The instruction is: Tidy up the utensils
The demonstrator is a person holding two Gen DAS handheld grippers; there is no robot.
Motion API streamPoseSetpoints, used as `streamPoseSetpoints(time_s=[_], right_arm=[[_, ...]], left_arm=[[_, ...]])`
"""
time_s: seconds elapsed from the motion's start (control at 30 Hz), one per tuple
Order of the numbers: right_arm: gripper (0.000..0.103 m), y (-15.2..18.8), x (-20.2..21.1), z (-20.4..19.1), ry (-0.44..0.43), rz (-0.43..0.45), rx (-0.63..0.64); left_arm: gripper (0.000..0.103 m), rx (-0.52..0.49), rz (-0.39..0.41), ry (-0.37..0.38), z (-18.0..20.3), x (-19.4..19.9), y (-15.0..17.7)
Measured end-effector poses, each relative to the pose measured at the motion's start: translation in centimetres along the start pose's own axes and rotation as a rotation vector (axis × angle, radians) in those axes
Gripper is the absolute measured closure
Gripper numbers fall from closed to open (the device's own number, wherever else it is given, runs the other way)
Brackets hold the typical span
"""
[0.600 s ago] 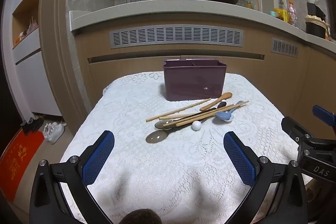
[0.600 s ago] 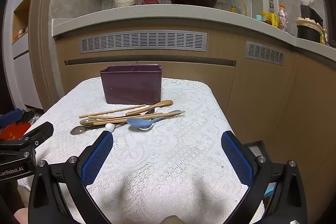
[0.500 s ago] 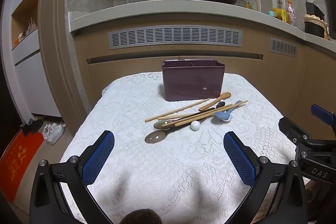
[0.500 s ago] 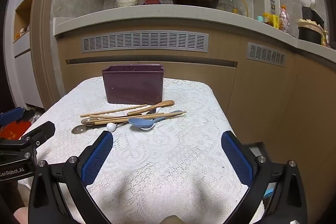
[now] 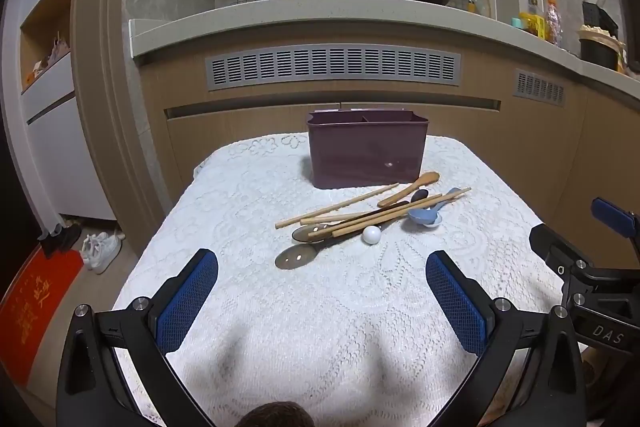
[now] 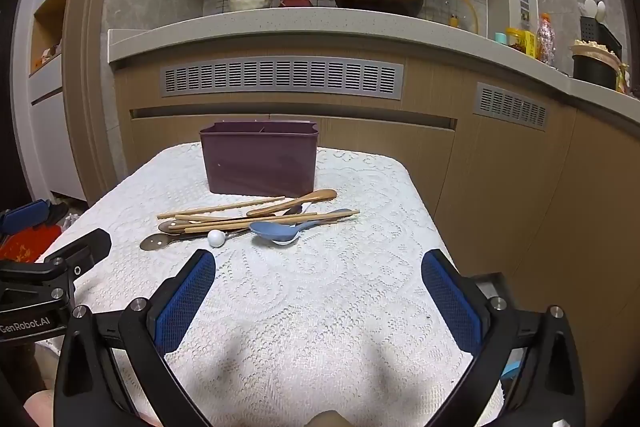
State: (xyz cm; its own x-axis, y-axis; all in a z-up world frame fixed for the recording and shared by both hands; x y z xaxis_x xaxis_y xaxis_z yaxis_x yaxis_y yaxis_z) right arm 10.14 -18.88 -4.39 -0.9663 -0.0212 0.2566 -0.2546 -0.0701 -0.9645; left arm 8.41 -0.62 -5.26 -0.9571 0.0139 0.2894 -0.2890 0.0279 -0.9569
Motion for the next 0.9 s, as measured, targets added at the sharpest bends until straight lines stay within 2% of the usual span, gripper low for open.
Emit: streamPoseSetpoints(time_s=[0.9], right_arm=[[0.001, 0.38, -0.18, -0.12, -0.005, -0.013, -0.003]], left_arm=[[0.000, -0.007, -0.011, 0.000, 0.11, -0.12, 0.96]])
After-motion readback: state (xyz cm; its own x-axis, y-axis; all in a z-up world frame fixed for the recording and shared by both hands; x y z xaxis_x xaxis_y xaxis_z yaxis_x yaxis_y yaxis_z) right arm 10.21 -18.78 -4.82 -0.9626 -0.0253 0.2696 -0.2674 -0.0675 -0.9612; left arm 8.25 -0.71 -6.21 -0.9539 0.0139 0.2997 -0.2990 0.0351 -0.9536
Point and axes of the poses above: each gripper's, at about its wrist camera, not at the fingertips, and x roughly against the way its jaws point, z to its right, y to its underside, the point moved 10 cm from there along -x, roughly the way its jaws point, and after that the axes turned 12 degrees about z, right-handed, at the moved point
